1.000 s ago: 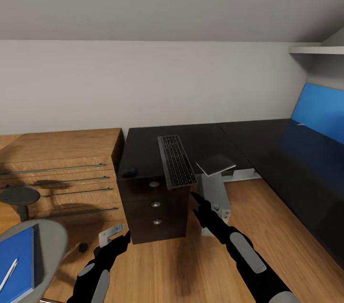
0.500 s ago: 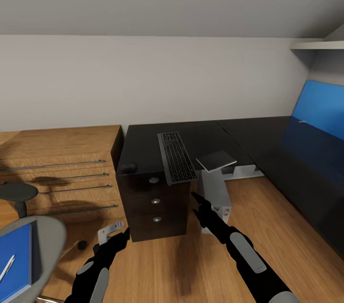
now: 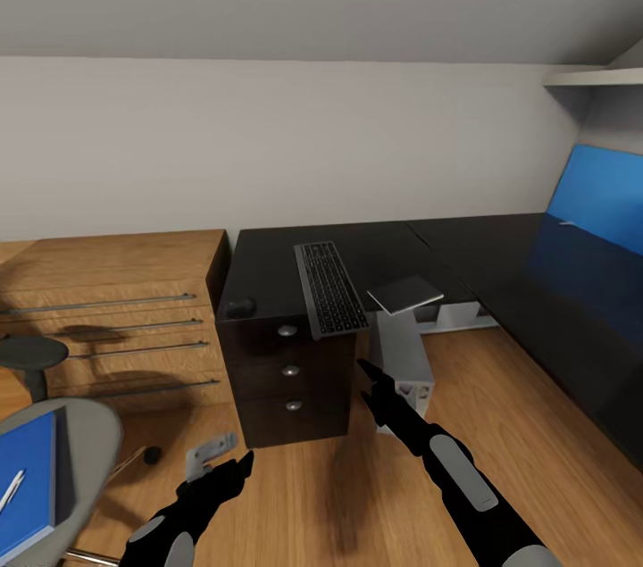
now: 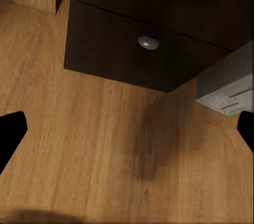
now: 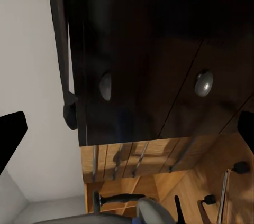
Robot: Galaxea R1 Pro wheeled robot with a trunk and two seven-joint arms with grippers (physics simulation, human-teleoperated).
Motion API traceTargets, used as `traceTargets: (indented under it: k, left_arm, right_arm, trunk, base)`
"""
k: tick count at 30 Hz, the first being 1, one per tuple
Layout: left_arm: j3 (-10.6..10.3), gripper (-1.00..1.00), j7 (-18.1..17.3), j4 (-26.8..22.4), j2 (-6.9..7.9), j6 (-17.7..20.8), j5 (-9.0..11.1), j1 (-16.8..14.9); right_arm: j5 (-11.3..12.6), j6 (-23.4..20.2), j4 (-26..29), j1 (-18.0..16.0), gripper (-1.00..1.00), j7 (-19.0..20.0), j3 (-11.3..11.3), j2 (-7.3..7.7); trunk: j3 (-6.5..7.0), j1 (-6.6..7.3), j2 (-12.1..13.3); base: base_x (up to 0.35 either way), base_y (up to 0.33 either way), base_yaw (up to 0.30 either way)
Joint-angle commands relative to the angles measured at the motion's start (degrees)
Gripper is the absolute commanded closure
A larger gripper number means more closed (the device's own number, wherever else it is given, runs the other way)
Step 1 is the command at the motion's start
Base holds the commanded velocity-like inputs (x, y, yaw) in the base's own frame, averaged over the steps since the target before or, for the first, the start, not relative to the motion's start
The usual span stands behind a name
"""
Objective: In the bedroom, organize the workspace by keeping the computer under the desk, ensuring the monitor is on the desk, placing the keyboard on the desk next to the monitor, placing the mouse on the desk next to the keyboard, moving the folder from the swivel chair onto the desk next to the mouse, stacking the notebook on top of the folder with the pen on top of the notebook, and positioning the swivel chair next to the desk.
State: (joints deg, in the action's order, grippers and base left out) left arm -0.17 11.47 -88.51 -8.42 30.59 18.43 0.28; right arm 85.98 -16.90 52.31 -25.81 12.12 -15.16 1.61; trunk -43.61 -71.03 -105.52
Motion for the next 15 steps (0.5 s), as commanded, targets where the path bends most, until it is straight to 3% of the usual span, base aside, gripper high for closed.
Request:
traceTargets:
  k: [1, 6, 15]
  left_arm:
    - [-0.01, -1.0, 0.47, -0.29, 0.12, 0.65, 1.67, 0.1]
    - [-0.01, -1.0, 0.43, -0.38, 0.31, 0.82, 2.22, 0.15]
    - [-0.09, -1.0, 0.39, -0.35, 0.46, 0.71, 2.22, 0.16]
  right_arm:
    - [0.42, -0.06, -0.01, -0.03, -1.0, 0.1, -0.14, 0.06]
    - [0.42, -0.05, -0.01, -0.03, -1.0, 0.1, -0.14, 0.06]
    - [0.42, -0.06, -0.01, -0.03, -1.0, 0.1, -0.14, 0.06]
  trunk:
    - [-0.04, 0.0, -0.02]
    - [-0.04, 0.0, -0.02]
    - [-0.04, 0.0, -0.02]
  base:
    - [0.0, 0.0, 0.0]
    - [0.021, 0.0, 0.0]
    - [0.215, 0.0, 0.0]
